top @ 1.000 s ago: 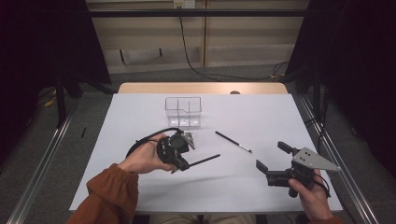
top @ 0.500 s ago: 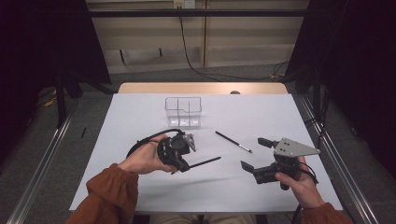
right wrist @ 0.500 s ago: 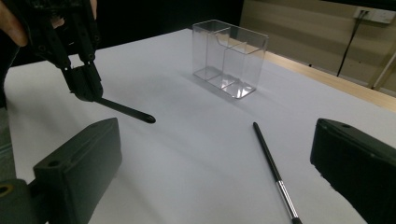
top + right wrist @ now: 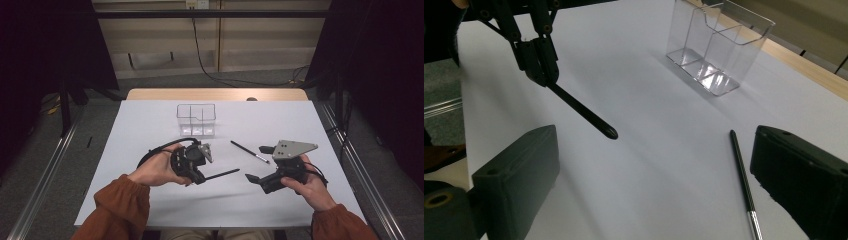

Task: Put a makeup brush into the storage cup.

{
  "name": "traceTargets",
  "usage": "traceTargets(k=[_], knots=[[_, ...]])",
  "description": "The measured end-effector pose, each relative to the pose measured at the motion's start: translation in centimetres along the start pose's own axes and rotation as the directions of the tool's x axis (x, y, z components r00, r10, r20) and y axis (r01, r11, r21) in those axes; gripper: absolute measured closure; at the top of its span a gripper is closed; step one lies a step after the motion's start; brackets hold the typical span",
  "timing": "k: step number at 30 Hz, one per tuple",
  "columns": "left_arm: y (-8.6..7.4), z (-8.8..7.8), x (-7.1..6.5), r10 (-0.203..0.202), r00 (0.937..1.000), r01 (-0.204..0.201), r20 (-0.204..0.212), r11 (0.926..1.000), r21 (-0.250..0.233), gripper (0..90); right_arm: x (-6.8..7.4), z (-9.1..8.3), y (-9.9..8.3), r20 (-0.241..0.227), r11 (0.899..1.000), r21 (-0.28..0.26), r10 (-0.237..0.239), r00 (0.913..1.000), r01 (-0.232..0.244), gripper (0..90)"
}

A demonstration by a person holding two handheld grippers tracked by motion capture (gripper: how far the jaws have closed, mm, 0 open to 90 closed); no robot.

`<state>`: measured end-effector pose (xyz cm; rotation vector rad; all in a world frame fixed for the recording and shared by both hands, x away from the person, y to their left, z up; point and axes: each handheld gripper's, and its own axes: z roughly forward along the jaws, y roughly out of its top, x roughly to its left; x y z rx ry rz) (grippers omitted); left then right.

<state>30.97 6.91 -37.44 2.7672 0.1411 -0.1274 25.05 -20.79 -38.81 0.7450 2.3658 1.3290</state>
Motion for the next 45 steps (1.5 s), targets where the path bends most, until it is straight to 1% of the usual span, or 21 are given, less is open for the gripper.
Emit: traceTargets(k=[7, 10, 12, 14, 18, 22, 23, 24, 26, 27, 28, 30, 31, 32, 36, 37, 38, 39, 40, 42, 45], knots=[[0.1, 0.3, -0.1, -0.007, 1.0, 0.007, -0.002, 1.0, 0.005, 84.1, 0.2, 1.2, 1.8, -0.058, 0.999, 0.035, -0.028, 0.9979, 0.03, 4.7], [0.2, 0.4, -0.2, 0.002, 1.0, -0.002, 0.001, 0.9999, 0.016, 84.0, 0.4, 2.0, 2.5, -0.104, 0.997, 0.065, -0.03, 0.9941, 0.037, 3.3], [0.2, 0.3, -0.2, 0.0, 1.0, 0.0, 0.001, 0.9998, 0.018, 84.1, 0.4, 2.3, 2.8, -0.11, 0.995, 0.077, -0.049, 0.9927, 0.058, 2.9], [0.2, 0.2, -0.2, 0.006, 1.0, -0.006, -0.001, 0.9996, 0.026, 84.1, 0.3, 2.6, 3.1, -0.141, 0.992, 0.113, -0.037, 0.9894, 0.053, 2.6], [0.2, 0.1, -0.2, 0.011, 0.9999, -0.011, -0.003, 0.9994, 0.032, 84.0, 0.0, 2.8, 3.6, -0.178, 0.982, 0.182, -0.021, 0.9839, 0.054, 2.6], [0.5, 0.3, -0.3, 0.011, 0.9999, -0.01, -0.005, 0.9994, 0.034, 84.0, -0.2, 3.0, 3.9, -0.189, 0.969, 0.231, -0.042, 0.981, 0.086, 3.5], [0.5, 0.3, -0.3, 0.023, 0.9997, -0.023, 0.0, 0.9988, 0.044, 84.0, -0.2, 3.1, 3.9, -0.192, 0.965, 0.246, -0.044, 0.9805, 0.091, 3.7], [0.6, 0.4, -0.4, 0.016, 0.9999, -0.016, 0.0, 0.999, 0.042, 84.1, -0.2, 3.2, 4.0, -0.197, 0.959, 0.265, -0.046, 0.9794, 0.098, 3.3], [0.7, 0.6, -0.4, 0.027, 0.9996, -0.027, -0.005, 0.9984, 0.049, 84.1, -0.2, 3.4, 4.0, -0.209, 0.949, 0.293, -0.055, 0.9763, 0.117, 4.0], [0.7, 0.6, -0.4, 0.027, 0.9996, -0.027, -0.005, 0.9984, 0.049, 84.1, -0.2, 3.4, 4.0, -0.209, 0.949, 0.293, -0.055, 0.9763, 0.117, 4.0], [0.8, 0.8, -0.4, 0.029, 0.9996, -0.029, 0.0, 0.9978, 0.059, 84.0, -0.2, 3.7, 3.9, -0.249, 0.931, 0.332, -0.07, 0.966, 0.153, 3.7], [0.9, 0.9, -0.5, 0.027, 0.9996, -0.028, 0.002, 0.9975, 0.065, 84.0, -0.2, 4.0, 3.9, -0.295, 0.92, 0.35, -0.069, 0.953, 0.175, 2.9], [0.9, 0.9, -0.6, 0.021, 0.9998, -0.021, 0.002, 0.9982, 0.057, 84.0, -0.1, 4.1, 3.9, -0.307, 0.911, 0.366, -0.072, 0.9491, 0.187, 2.9], [1.0, 0.9, -0.5, 0.034, 0.9994, -0.034, 0.005, 0.9971, 0.067, 84.0, -0.1, 4.4, 4.0, -0.312, 0.903, 0.381, -0.074, 0.9473, 0.196, 2.9], [1.0, 1.0, -0.7, 0.025, 0.9997, -0.025, 0.006, 0.9972, 0.07, 84.0, -0.1, 5.3, 4.2, -0.33, 0.877, 0.431, -0.066, 0.9416, 0.212, 5.4], [1.0, 1.0, -0.6, 0.038, 0.9993, -0.038, 0.005, 0.996, 0.08, 84.0, -0.1, 5.5, 4.2, -0.331, 0.872, 0.437, -0.07, 0.9409, 0.219, 5.6], [0.9, 1.1, -0.7, 0.023, 0.9997, -0.023, 0.005, 0.9973, 0.07, 84.0, -0.1, 5.7, 4.3, -0.332, 0.863, 0.457, -0.061, 0.9415, 0.217, 6.0], [0.9, 1.1, -0.6, 0.035, 0.9994, -0.035, 0.007, 0.9964, 0.077, 84.0, -0.2, 5.9, 4.4, -0.338, 0.857, 0.465, -0.061, 0.9392, 0.223, 8.3], [0.9, 1.3, -0.7, 0.018, 0.9998, -0.018, 0.002, 0.9974, 0.07, 84.0, -0.3, 6.0, 4.5, -0.352, 0.851, 0.47, -0.062, 0.9341, 0.234, 11.0], [0.9, 1.3, -0.6, 0.035, 0.9994, -0.035, 0.003, 0.9957, 0.086, 84.0, -0.2, 6.2, 4.5, -0.355, 0.835, 0.498, -0.051, 0.9333, 0.235, 12.3], [1.0, 1.5, -0.6, 0.032, 0.9994, -0.033, 0.008, 0.9951, 0.093, 84.0, -0.2, 6.5, 4.5, -0.371, 0.817, 0.523, -0.035, 0.9279, 0.241, 19.4]])
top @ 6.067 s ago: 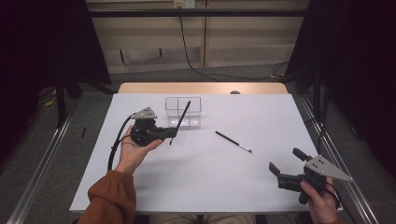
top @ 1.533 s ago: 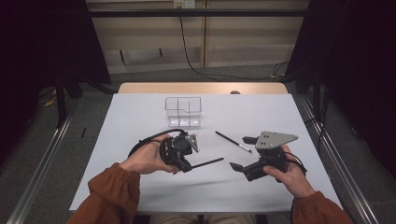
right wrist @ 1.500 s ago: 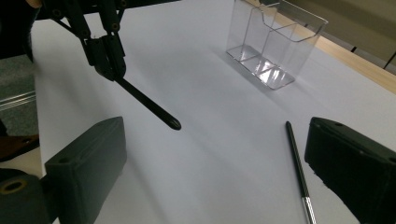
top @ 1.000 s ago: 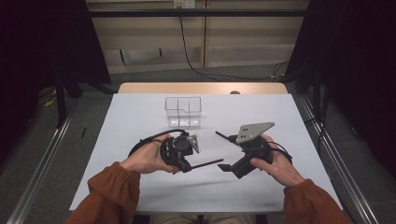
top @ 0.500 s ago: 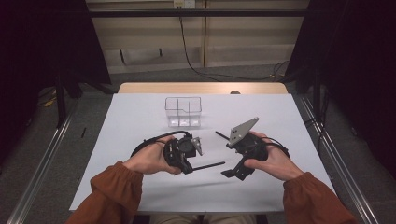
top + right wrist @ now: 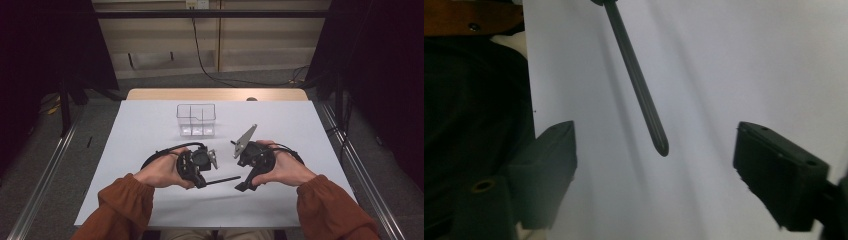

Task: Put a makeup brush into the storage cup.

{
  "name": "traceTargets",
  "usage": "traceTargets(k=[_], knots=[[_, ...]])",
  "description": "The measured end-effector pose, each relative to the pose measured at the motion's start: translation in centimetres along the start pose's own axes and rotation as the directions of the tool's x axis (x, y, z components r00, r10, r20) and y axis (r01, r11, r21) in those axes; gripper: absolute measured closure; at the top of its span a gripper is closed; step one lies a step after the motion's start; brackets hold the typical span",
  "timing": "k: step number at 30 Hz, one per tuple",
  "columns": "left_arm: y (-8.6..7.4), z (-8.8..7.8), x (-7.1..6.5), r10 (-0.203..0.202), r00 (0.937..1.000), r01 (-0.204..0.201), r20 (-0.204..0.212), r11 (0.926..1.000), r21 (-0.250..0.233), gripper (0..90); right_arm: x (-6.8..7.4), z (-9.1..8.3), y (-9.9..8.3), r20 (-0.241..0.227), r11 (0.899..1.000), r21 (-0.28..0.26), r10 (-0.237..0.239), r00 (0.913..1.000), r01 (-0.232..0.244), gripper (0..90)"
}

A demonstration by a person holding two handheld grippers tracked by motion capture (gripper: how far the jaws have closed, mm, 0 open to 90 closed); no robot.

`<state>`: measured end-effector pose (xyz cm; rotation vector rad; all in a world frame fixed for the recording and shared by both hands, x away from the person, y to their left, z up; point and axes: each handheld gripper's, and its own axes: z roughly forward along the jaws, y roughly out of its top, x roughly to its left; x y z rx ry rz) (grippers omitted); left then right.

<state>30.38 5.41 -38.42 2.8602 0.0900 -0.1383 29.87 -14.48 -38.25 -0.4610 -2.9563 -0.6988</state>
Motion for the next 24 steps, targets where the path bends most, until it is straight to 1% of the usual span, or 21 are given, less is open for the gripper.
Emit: traceTargets(k=[1, 2, 3, 4, 5, 9, 10, 12, 14, 15, 16, 17, 19, 20, 21, 22, 23, 24], knots=[[0.0, 0.0, 0.0, 0.004, 1.0, -0.004, 0.002, 1.0, -0.001, 84.0, -0.1, 0.2, 0.0, -0.007, 1.0, 0.003, -0.009, 0.9999, 0.009, 20.8], [0.1, 0.1, 0.0, 0.005, 1.0, -0.005, 0.003, 1.0, -0.002, 84.0, -0.2, 0.3, 0.1, -0.007, 1.0, 0.016, -0.002, 1.0, 0.002, 22.4], [0.1, 0.2, -0.1, -0.007, 1.0, 0.007, 0.004, 0.9999, -0.012, 84.0, -0.2, 0.4, 0.1, -0.02, 1.0, 0.028, 0.003, 0.9998, -0.002, 25.4], [0.1, 0.2, -0.1, -0.012, 0.9999, 0.012, 0.006, 0.9998, -0.013, 84.0, -0.3, 0.5, 0.1, -0.023, 0.999, 0.033, -0.002, 0.9997, 0.003, 28.9], [0.0, 0.2, -0.1, -0.012, 0.9999, 0.012, 0.007, 0.9998, -0.015, 84.0, -0.3, 0.6, 0.1, -0.026, 0.999, 0.032, -0.01, 0.9996, 0.011, 31.5], [0.1, 0.2, -0.1, -0.007, 1.0, 0.007, 0.006, 0.9998, -0.017, 84.0, -0.5, 0.7, 0.2, -0.048, 0.999, 0.05, -0.007, 0.9988, 0.01, 41.0], [0.1, 0.2, -0.1, -0.006, 1.0, 0.006, 0.007, 0.9999, -0.016, 84.0, -0.6, 0.8, 0.2, -0.055, 0.998, 0.052, -0.018, 0.9983, 0.021, 42.9], [0.1, 0.2, 0.0, 0.008, 0.9999, -0.008, 0.009, 0.9999, -0.006, 84.0, -0.7, 0.9, 0.3, -0.056, 0.997, 0.069, -0.017, 0.9983, 0.021, 45.1], [0.1, 0.2, -0.1, 0.01, 0.9999, -0.01, 0.011, 0.9999, 0.001, 84.0, -0.7, 1.2, 0.5, -0.053, 0.997, 0.076, -0.028, 0.9982, 0.032, 46.5], [0.1, 0.2, -0.1, 0.014, 0.9998, -0.014, 0.011, 0.9999, 0.002, 84.0, -0.6, 1.2, 0.6, -0.056, 0.996, 0.082, -0.018, 0.9983, 0.023, 48.7], [0.1, 0.2, -0.1, 0.014, 0.9998, -0.014, 0.012, 0.9999, -0.001, 84.0, -0.7, 1.3, 0.7, -0.064, 0.996, 0.089, -0.022, 0.9977, 0.027, 50.0], [0.1, 0.2, -0.1, 0.015, 0.9998, -0.015, 0.013, 0.9999, 0.0, 84.0, -0.7, 1.4, 0.8, -0.065, 0.996, 0.086, -0.029, 0.9975, 0.034, 50.9], [0.1, 0.2, -0.1, 0.013, 0.9999, -0.013, 0.004, 0.9999, -0.003, 84.0, -0.7, 1.6, 0.9, -0.069, 0.995, 0.092, -0.023, 0.9973, 0.029, 52.9], [0.1, 0.3, -0.1, 0.006, 0.9999, -0.006, 0.008, 0.9999, -0.008, 84.0, -0.7, 1.7, 1.0, -0.067, 0.995, 0.092, -0.025, 0.9975, 0.031, 53.8], [0.1, 0.2, -0.1, 0.014, 0.9999, -0.014, 0.006, 0.9999, -0.005, 84.0, -0.7, 1.7, 1.1, -0.071, 0.995, 0.095, -0.024, 0.9972, 0.03, 54.3], [0.1, 0.3, -0.1, 0.015, 0.9999, -0.015, 0.008, 0.9999, -0.006, 84.0, -0.8, 1.8, 1.1, -0.07, 0.995, 0.094, -0.03, 0.9971, 0.037, 56.2], [0.1, 0.4, -0.2, 0.006, 1.0, -0.005, 0.005, 0.9999, -0.016, 84.0, -0.8, 1.8, 1.2, -0.077, 0.994, 0.098, -0.031, 0.9965, 0.038, 59.8], [0.1, 0.4, -0.2, 0.005, 1.0, -0.005, 0.003, 0.9998, -0.017, 84.0, -0.8, 1.9, 1.2, -0.084, 0.994, 0.1, -0.037, 0.9957, 0.045, 61.7]])
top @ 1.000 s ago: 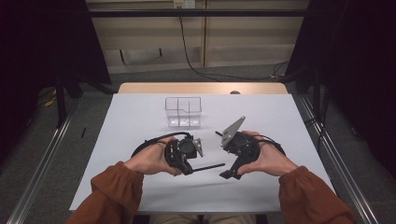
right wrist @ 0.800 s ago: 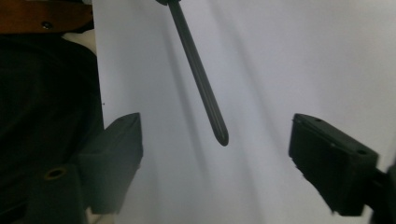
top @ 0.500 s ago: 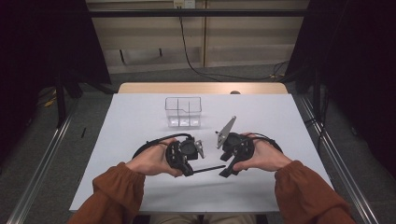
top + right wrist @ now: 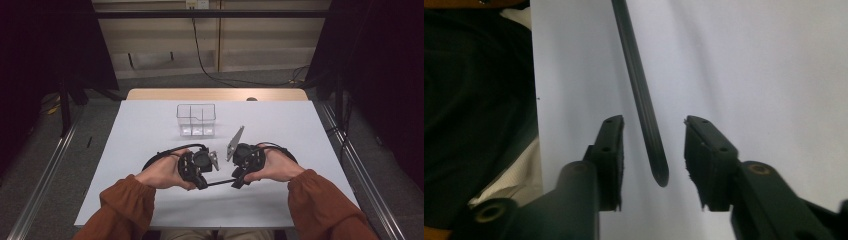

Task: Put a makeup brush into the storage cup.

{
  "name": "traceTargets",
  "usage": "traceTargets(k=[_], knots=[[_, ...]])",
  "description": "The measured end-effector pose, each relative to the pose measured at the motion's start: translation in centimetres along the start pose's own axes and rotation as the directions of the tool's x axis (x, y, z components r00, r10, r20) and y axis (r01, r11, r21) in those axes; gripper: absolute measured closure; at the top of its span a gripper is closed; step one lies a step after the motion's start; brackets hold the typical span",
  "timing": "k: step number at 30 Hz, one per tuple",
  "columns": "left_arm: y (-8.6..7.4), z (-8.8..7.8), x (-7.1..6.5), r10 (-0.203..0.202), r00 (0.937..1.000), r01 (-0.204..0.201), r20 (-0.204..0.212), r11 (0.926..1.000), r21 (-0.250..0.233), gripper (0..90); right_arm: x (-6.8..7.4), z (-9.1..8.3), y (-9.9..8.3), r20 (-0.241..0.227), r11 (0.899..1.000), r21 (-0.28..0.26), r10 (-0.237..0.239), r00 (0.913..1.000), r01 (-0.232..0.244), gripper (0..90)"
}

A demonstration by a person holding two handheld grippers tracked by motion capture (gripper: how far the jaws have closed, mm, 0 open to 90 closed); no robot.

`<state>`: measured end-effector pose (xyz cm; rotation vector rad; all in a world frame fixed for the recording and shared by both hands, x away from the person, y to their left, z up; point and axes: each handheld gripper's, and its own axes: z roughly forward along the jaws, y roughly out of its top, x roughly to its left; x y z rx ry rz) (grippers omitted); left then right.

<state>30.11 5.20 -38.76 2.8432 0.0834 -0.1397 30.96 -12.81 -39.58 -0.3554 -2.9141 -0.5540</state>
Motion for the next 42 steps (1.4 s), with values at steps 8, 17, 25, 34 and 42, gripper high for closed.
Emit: traceTargets(k=[8, 17, 25, 34, 42], knots=[[-0.02, 0.21, -0.03, 0.011, 0.9999, -0.011, 0.01, 0.9999, -0.007, 84.0, 0.11, 0.76, 0.42, -0.027, 0.999, 0.02, -0.034, 0.999, 0.035, 72.8], [-0.02, 0.34, 0.01, 0.016, 0.9998, -0.016, 0.008, 0.9999, 0.001, 84.0, 0.16, 0.84, 0.53, -0.029, 0.999, 0.021, -0.027, 0.9992, 0.028, 79.7], [-0.34, 0.46, 0.15, 0.019, 0.9993, -0.018, 0.031, 0.9996, -0.022, 83.1, 0.29, 0.82, 0.46, -0.045, 0.999, 0.009, -0.051, 0.9977, 0.052, 82.5], [-0.51, 0.49, 0.14, 0.032, 0.9995, -0.032, 0.006, 0.9991, -0.027, 82.2, 0.28, 0.85, 0.41, -0.073, 0.998, -0.01, -0.063, 0.9954, 0.062, 84.0], [-0.74, 0.42, 0.25, 0.007, 1.0, -0.007, 0.001, 0.9984, -0.056, 76.9, 0.27, 0.58, 0.18, -0.072, 0.999, -0.016, -0.042, 0.9965, 0.041, 84.1]])
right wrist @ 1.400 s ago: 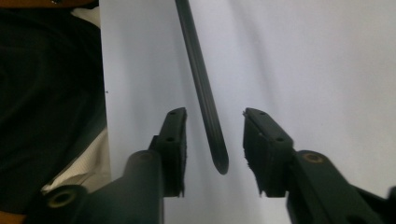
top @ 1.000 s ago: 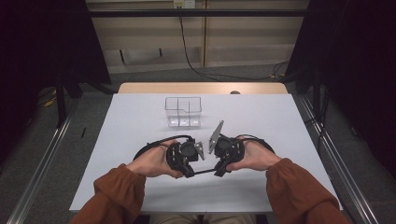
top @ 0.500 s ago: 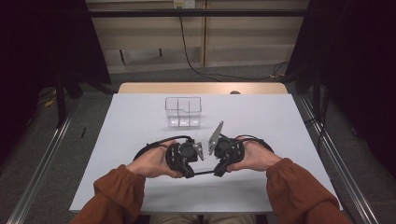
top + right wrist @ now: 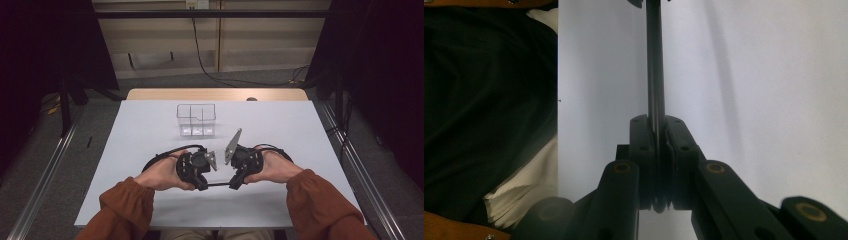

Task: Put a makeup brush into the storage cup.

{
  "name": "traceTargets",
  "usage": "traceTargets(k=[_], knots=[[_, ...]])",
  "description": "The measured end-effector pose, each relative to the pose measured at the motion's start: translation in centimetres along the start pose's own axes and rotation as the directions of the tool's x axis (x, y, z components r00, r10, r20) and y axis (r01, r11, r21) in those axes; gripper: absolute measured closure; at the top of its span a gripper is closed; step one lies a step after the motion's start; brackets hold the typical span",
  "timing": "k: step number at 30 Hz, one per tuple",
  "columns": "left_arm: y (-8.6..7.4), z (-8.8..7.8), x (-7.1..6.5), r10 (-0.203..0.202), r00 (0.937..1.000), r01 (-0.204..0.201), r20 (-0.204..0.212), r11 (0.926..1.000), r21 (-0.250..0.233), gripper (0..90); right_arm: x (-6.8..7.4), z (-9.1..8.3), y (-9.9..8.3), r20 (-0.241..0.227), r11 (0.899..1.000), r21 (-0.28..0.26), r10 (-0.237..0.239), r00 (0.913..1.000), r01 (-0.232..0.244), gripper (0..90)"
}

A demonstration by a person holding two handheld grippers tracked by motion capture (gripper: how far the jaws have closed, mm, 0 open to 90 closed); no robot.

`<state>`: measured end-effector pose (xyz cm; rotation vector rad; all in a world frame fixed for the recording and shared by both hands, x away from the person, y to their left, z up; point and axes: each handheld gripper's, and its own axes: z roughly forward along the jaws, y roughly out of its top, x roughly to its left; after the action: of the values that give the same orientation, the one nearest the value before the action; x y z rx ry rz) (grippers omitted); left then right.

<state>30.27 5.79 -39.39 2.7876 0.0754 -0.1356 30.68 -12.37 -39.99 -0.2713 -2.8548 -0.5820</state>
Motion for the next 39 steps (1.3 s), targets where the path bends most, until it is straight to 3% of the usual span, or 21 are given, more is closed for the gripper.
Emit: traceTargets(k=[8, 10, 12, 14, 16, 17, 19, 23, 31, 36, 38, 39], knots=[[-0.5, -0.3, 0.3, -0.029, 0.9991, 0.027, -0.031, 0.9973, -0.068, 60.5, 0.0, -0.4, -0.4, -0.003, 1.0, -0.028, 0.011, 0.9999, -0.011, 84.1], [-0.7, -0.5, 0.5, -0.033, 0.9982, 0.029, -0.05, 0.9965, -0.078, 53.2, 0.0, -0.5, -0.5, 0.001, 0.999, -0.033, 0.014, 0.9999, -0.014, 84.1], [-0.8, -0.5, 0.5, -0.062, 0.9958, 0.054, -0.068, 0.9932, -0.103, 46.7, 0.0, -0.7, -0.7, 0.0, 0.999, -0.034, 0.018, 0.9998, -0.018, 84.1], [-0.9, -0.6, 0.7, -0.072, 0.994, 0.064, -0.082, 0.9937, -0.091, 32.8, 0.0, -0.7, -0.8, 0.002, 0.999, -0.038, 0.024, 0.9997, -0.024, 84.1], [-1.0, -0.6, 0.8, -0.075, 0.9933, 0.066, -0.088, 0.9927, -0.1, 28.8, 0.0, -0.7, -0.9, 0.0, 0.999, -0.043, 0.016, 0.9999, -0.016, 84.1], [-1.1, -0.5, 0.7, -0.106, 0.9906, 0.095, -0.087, 0.9881, -0.121, 26.6, 0.0, -0.7, -0.9, -0.001, 0.999, -0.042, 0.019, 0.9998, -0.019, 84.1], [-1.2, -0.5, 0.9, -0.102, 0.99, 0.091, -0.098, 0.9896, -0.112, 19.1, 0.0, -0.8, -1.0, 0.006, 0.998, -0.048, 0.03, 0.9995, -0.029, 84.1], [-1.5, -0.6, 1.1, -0.122, 0.9867, 0.107, -0.107, 0.9845, -0.139, 10.0, -0.3, -1.0, -1.4, 0.012, 0.998, -0.061, 0.034, 0.9993, -0.034, 84.1], [-2.4, -1.1, 1.2, -0.126, 0.9862, 0.106, -0.108, 0.979, -0.174, 5.0, -0.2, -1.5, -2.3, 0.02, 0.995, -0.081, 0.057, 0.9982, -0.055, 84.1], [-3.0, -1.0, 1.4, -0.148, 0.9825, 0.124, -0.113, 0.9719, -0.2, 4.9, -0.1, -1.8, -2.8, 0.033, 0.993, -0.092, 0.072, 0.9969, -0.069, 84.1], [-3.3, -0.9, 1.4, -0.168, 0.9793, 0.141, -0.113, 0.9654, -0.22, 5.1, -0.1, -1.8, -3.1, 0.045, 0.992, -0.107, 0.078, 0.996, -0.073, 84.1], [-3.5, -1.0, 1.5, -0.168, 0.9788, 0.14, -0.117, 0.966, -0.218, 5.1, -0.1, -1.8, -3.2, 0.041, 0.991, -0.112, 0.075, 0.9964, -0.07, 84.1]])
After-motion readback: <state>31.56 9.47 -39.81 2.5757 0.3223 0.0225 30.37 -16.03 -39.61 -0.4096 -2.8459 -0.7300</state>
